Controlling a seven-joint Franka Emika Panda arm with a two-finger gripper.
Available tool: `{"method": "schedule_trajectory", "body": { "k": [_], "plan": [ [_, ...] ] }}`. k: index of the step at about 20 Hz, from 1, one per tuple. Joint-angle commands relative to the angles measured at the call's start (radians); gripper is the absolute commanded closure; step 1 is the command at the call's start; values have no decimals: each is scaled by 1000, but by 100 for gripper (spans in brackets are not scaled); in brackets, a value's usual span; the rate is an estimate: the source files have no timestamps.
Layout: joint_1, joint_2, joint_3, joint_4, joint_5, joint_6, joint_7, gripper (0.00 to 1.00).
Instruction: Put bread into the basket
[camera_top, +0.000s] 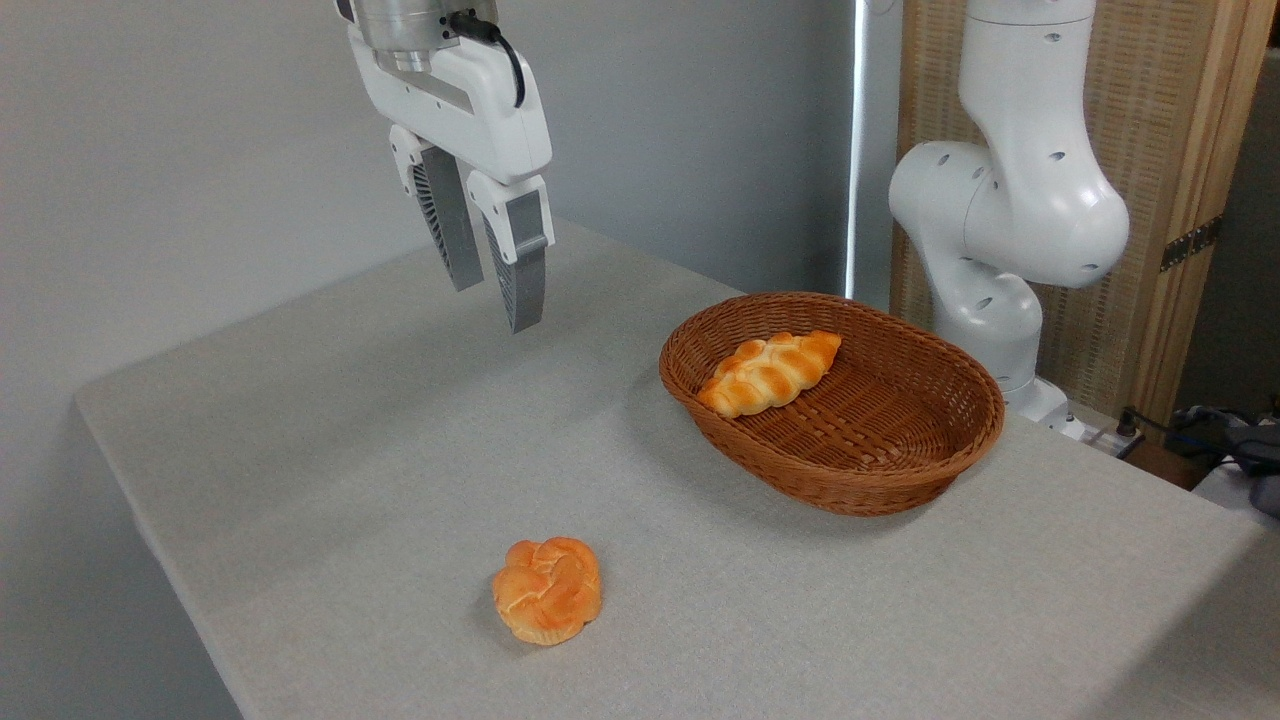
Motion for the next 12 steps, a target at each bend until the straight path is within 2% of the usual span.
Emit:
{"method": "schedule_trajectory", "body": {
  "k": [1, 4, 8, 12],
  "plan": [
    [10, 2, -11, 20, 12, -36, -18, 0],
    [10, 1, -11, 20, 31, -37, -18, 0],
    [13, -10, -9, 17, 31, -37, -12, 0],
    [46, -13, -14, 19, 28, -36, -13, 0]
  ]
}}
